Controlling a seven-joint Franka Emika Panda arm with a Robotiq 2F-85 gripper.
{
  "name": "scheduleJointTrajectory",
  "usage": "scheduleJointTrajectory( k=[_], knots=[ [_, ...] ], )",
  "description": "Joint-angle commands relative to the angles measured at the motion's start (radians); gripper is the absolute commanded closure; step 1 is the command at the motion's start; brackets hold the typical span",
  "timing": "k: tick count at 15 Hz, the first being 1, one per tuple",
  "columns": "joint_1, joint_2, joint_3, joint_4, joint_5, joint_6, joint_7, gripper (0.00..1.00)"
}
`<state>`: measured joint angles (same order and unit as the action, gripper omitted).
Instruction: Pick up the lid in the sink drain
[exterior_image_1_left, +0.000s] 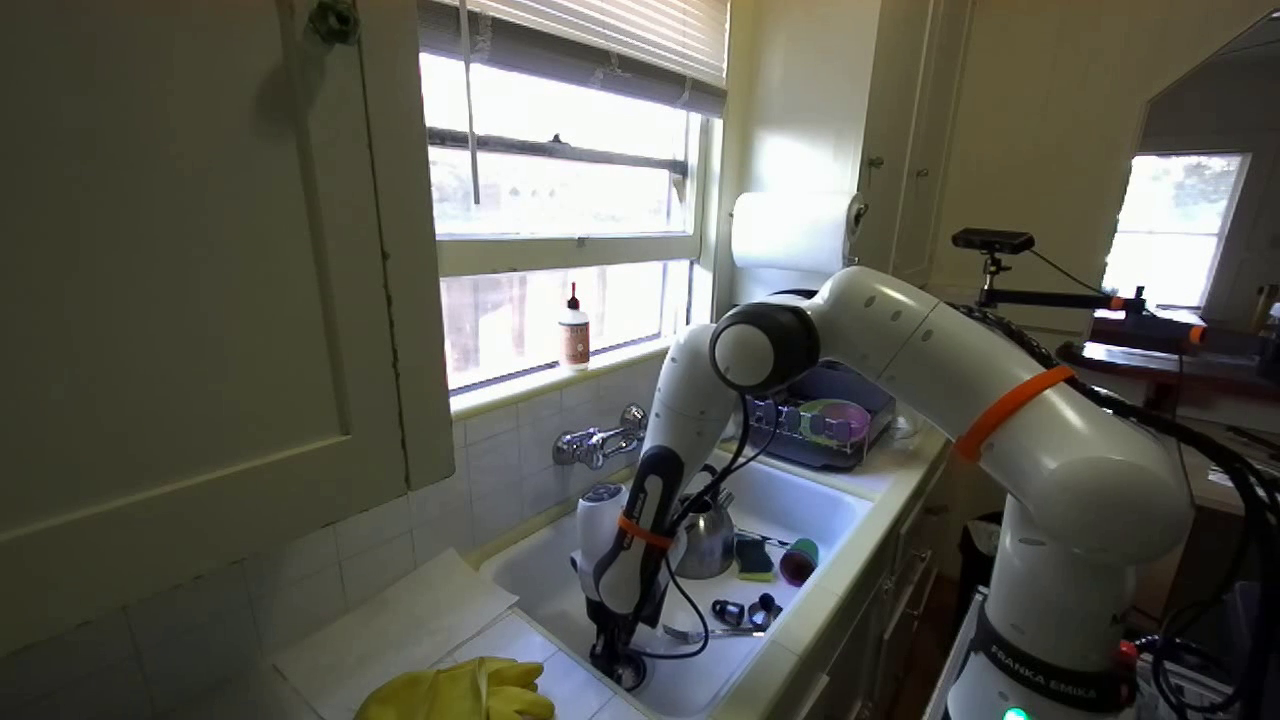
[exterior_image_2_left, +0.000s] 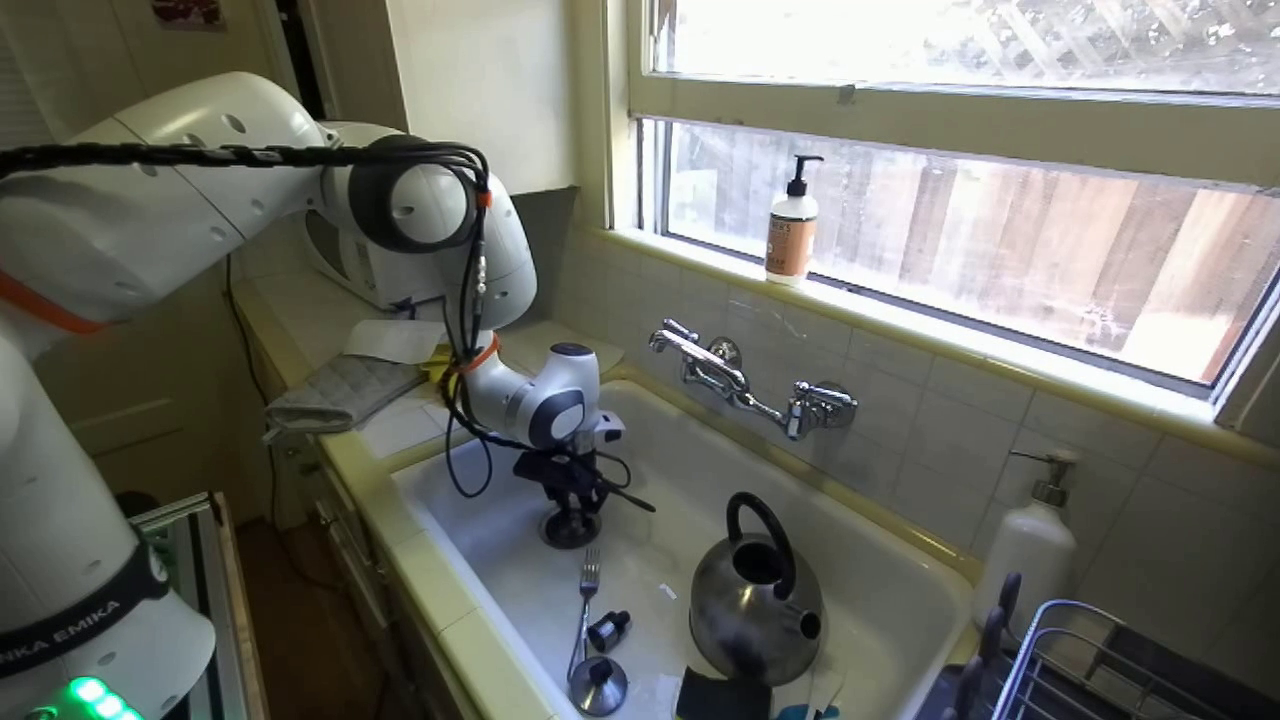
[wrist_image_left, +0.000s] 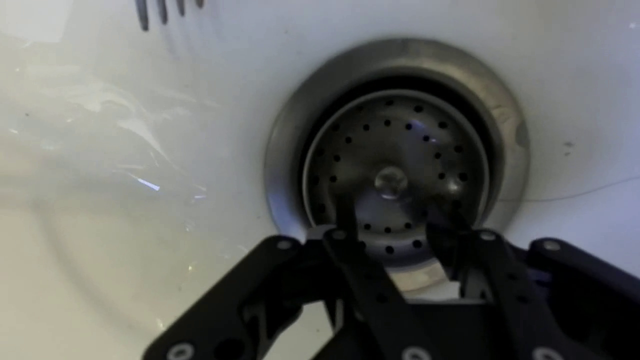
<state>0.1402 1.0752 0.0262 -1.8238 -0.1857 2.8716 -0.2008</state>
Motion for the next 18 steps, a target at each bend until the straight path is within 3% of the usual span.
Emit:
scheduleJointTrajectory(
  k=[1,4,9,11,14,15,16,18],
  knots=[
    [-0.007,-0.018,0.007,-0.031,-0.01,0.001,0.007,0.81],
    [-0.011,-0.02,0.01,-0.035,-0.01,-0.005,0.005,1.0],
    [-0.016,-0.028,0.012,-0.039,-0.007,-0.008,0.005,1.0],
    [-0.017,-0.036,0.012,-0.049,-0.007,-0.001,0.006,0.73],
    [-0.021,-0.052,0.015,-0.069,-0.008,0.007,0.005,0.55],
    [-0.022,-0.056,0.017,-0.074,-0.007,0.004,0.004,0.87],
    [-0.025,-0.061,0.02,-0.077,-0.007,-0.002,0.001,0.87],
    [-0.03,-0.069,0.025,-0.086,-0.006,-0.007,-0.002,0.98]
  ],
)
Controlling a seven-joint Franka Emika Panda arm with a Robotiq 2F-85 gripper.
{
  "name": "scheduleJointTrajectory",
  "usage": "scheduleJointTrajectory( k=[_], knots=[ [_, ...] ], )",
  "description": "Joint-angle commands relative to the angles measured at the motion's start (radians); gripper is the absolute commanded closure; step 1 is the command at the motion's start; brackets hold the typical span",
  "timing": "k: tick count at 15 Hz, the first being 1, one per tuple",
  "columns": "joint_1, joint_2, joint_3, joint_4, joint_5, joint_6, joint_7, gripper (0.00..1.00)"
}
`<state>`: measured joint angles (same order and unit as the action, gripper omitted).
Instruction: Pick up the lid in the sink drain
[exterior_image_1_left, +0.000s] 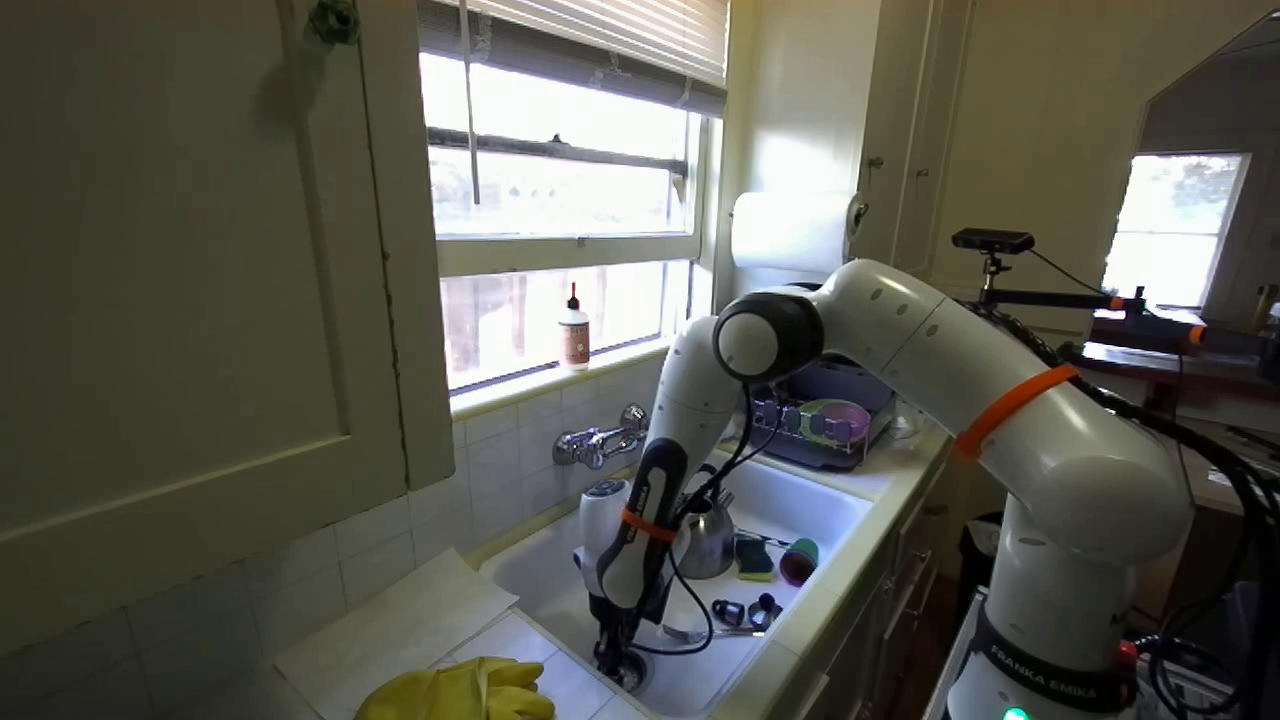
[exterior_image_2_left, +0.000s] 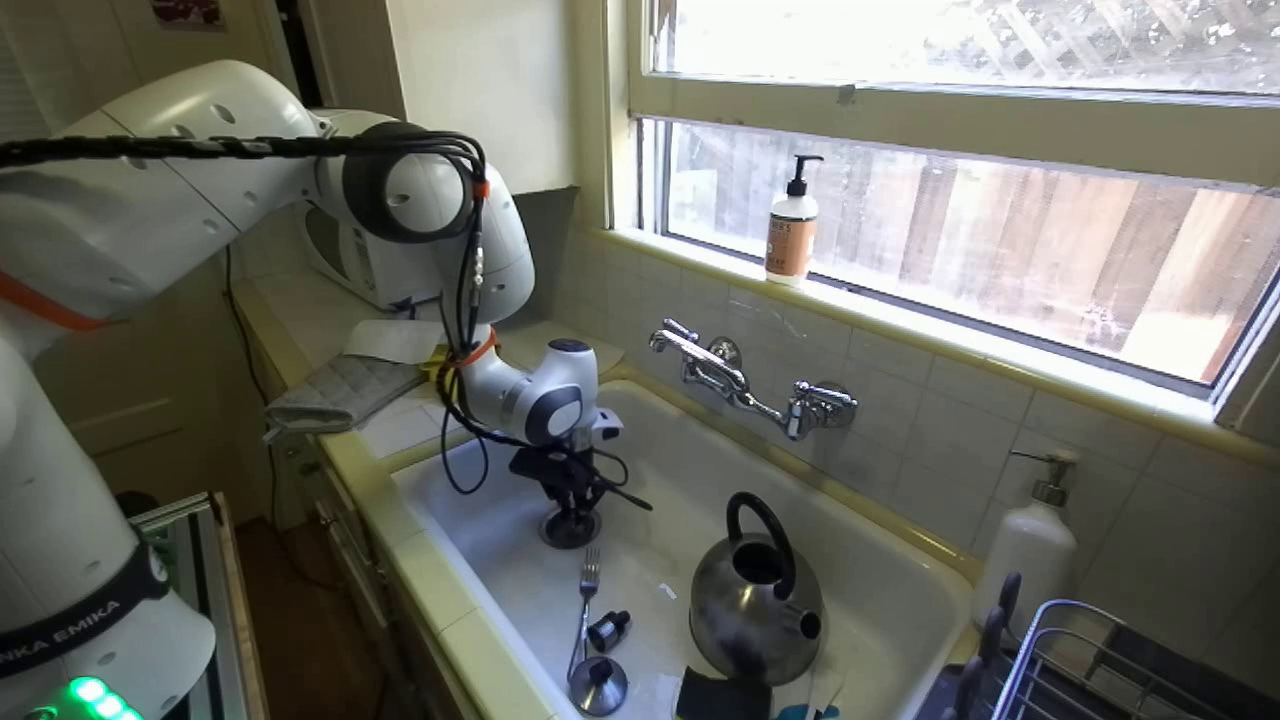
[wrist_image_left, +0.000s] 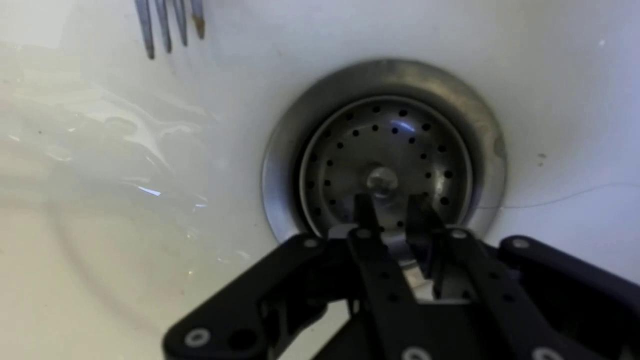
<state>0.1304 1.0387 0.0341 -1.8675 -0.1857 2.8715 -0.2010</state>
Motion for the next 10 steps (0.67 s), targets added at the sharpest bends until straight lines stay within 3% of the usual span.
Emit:
scheduleJointTrajectory(
  k=[1,10],
  knots=[
    [-0.023,-0.035,0.02,-0.044,-0.005,-0.015,-0.004,1.0],
    [-0.02,-0.049,0.007,-0.061,-0.006,-0.03,0.01,1.0]
  ],
)
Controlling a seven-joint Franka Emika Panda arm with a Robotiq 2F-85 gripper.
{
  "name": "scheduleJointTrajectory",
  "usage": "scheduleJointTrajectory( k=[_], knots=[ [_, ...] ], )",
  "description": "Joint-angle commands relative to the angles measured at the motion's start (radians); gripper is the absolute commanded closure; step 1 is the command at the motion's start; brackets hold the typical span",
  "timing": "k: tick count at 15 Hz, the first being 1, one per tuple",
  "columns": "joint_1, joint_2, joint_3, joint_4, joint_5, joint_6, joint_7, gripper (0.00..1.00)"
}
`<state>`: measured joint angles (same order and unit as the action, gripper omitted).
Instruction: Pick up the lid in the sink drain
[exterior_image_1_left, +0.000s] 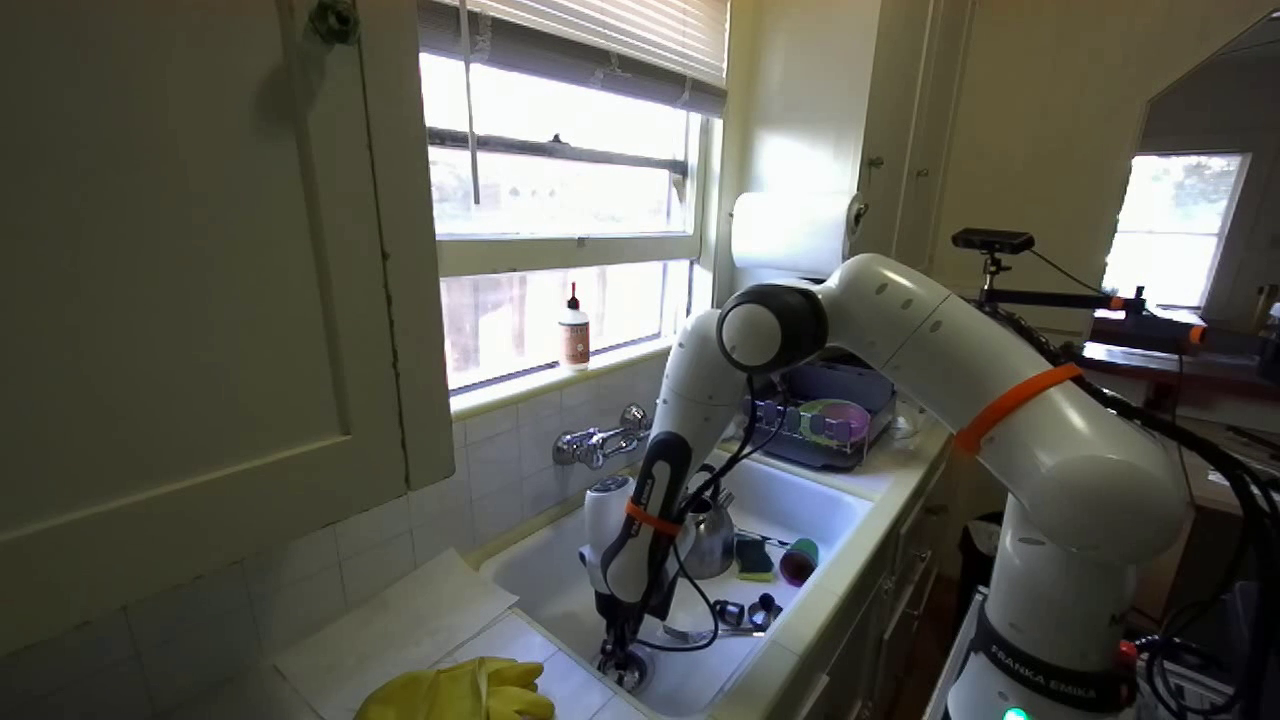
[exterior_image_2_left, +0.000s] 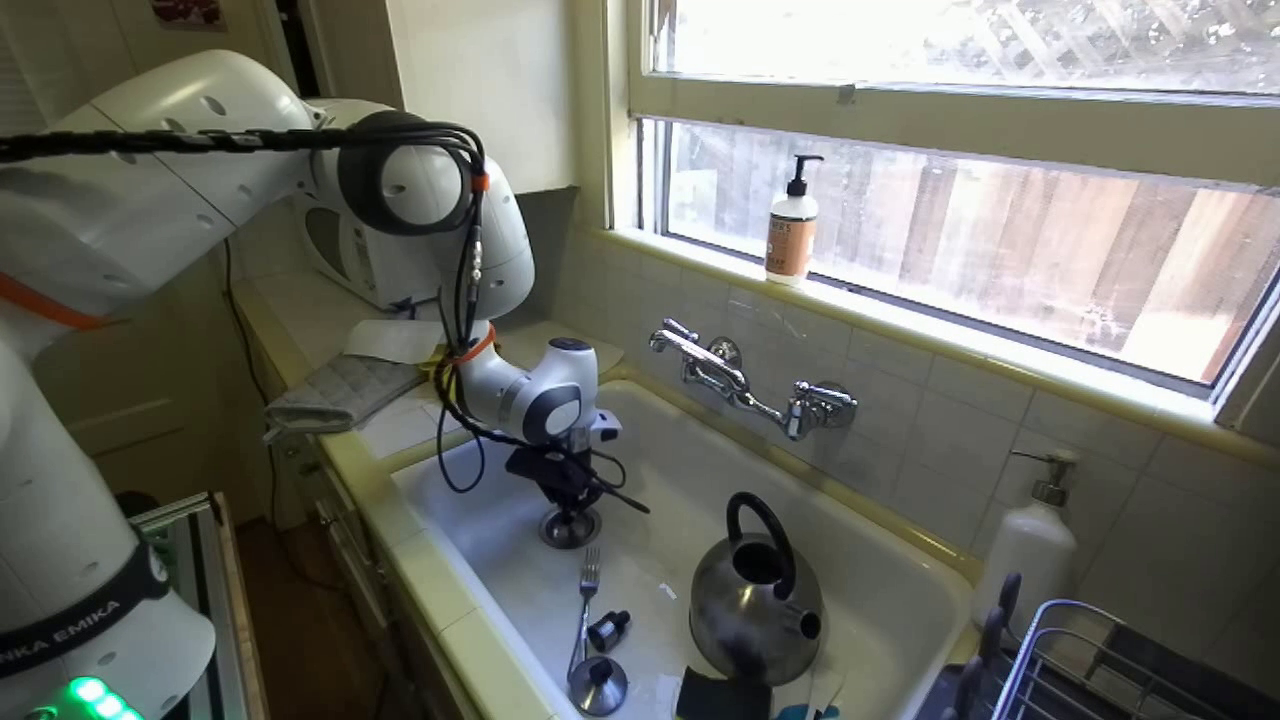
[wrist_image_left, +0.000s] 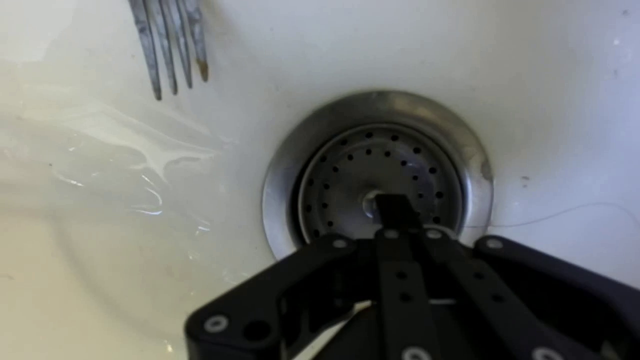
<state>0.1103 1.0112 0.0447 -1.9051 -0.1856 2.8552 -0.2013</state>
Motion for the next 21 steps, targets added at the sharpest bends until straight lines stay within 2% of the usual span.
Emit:
scheduleJointTrajectory(
  k=[1,10,17,21],
  knots=[
    [-0.001,-0.016,-0.002,-0.017,-0.006,-0.021,0.008,1.0],
    [-0.011,0.038,0.004,0.044,-0.002,-0.059,-0.001,1.0],
    [-0.004,0.077,-0.01,0.088,-0.005,-0.005,0.01,1.0],
    [-0.005,0.087,-0.003,0.108,-0.008,-0.024,-0.002,1.0]
  ],
)
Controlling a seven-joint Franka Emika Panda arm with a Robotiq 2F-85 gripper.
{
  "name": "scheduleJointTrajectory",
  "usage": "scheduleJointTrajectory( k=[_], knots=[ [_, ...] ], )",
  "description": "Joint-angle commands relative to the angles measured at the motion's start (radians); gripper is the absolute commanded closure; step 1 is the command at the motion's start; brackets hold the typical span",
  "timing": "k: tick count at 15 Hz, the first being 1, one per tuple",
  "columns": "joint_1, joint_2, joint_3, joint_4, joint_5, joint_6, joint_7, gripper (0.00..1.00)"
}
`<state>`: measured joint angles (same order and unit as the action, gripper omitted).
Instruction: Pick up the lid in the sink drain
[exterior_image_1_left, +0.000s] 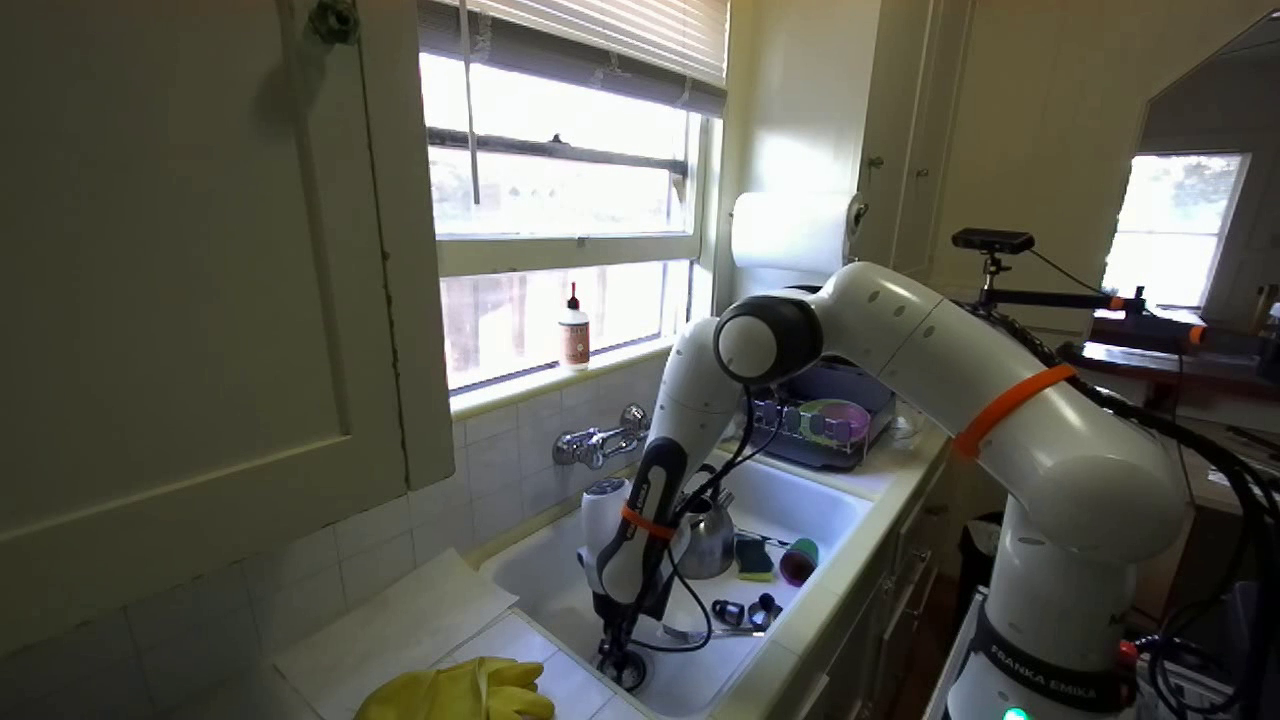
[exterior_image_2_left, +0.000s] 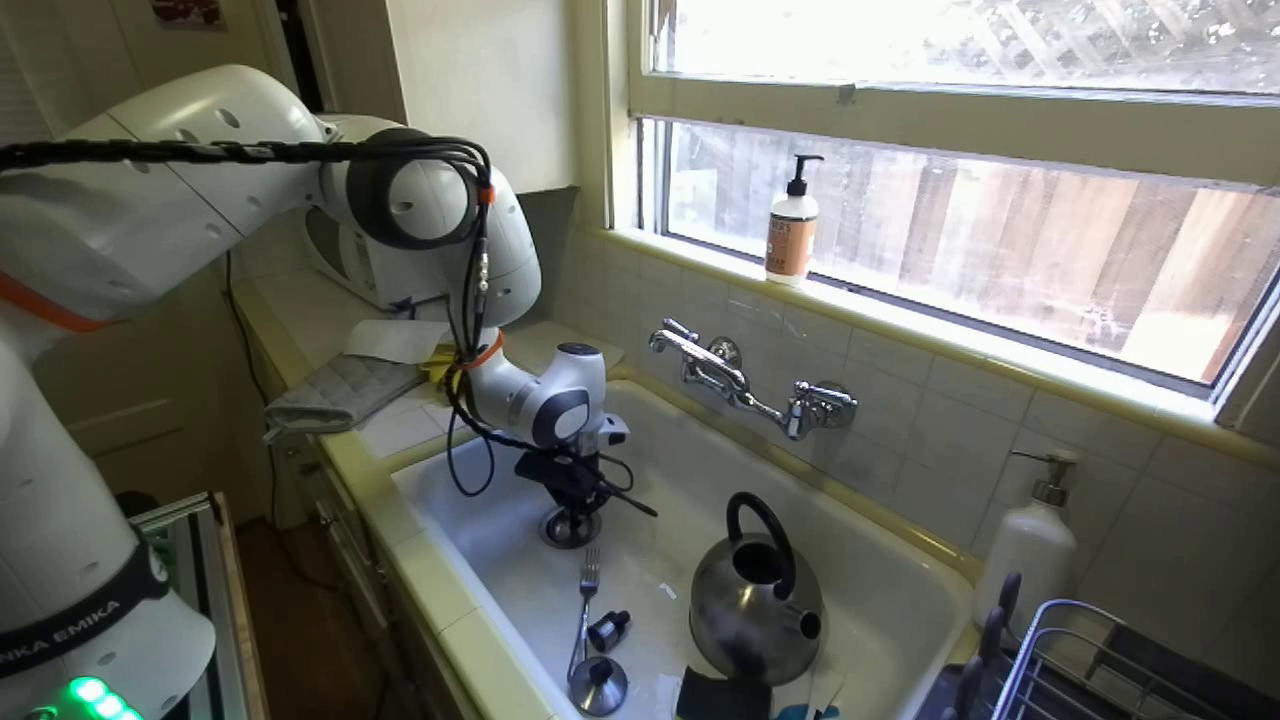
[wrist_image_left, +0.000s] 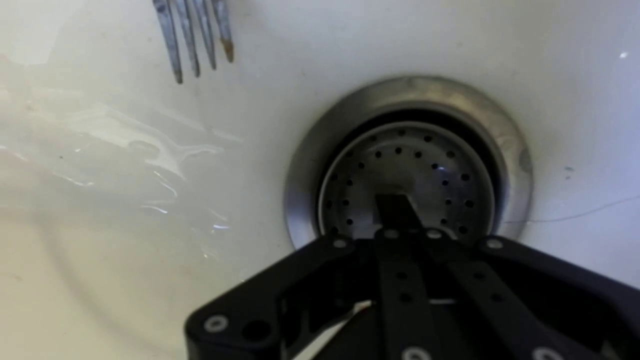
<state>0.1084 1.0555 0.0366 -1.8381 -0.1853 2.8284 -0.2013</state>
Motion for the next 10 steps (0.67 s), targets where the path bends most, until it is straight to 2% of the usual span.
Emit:
scheduleJointTrajectory(
  k=[1,10],
  knots=[
    [-0.004,0.045,0.007,0.045,-0.008,-0.003,-0.004,1.0],
    [-0.01,0.071,0.015,0.078,-0.004,-0.041,-0.01,1.0]
  ],
)
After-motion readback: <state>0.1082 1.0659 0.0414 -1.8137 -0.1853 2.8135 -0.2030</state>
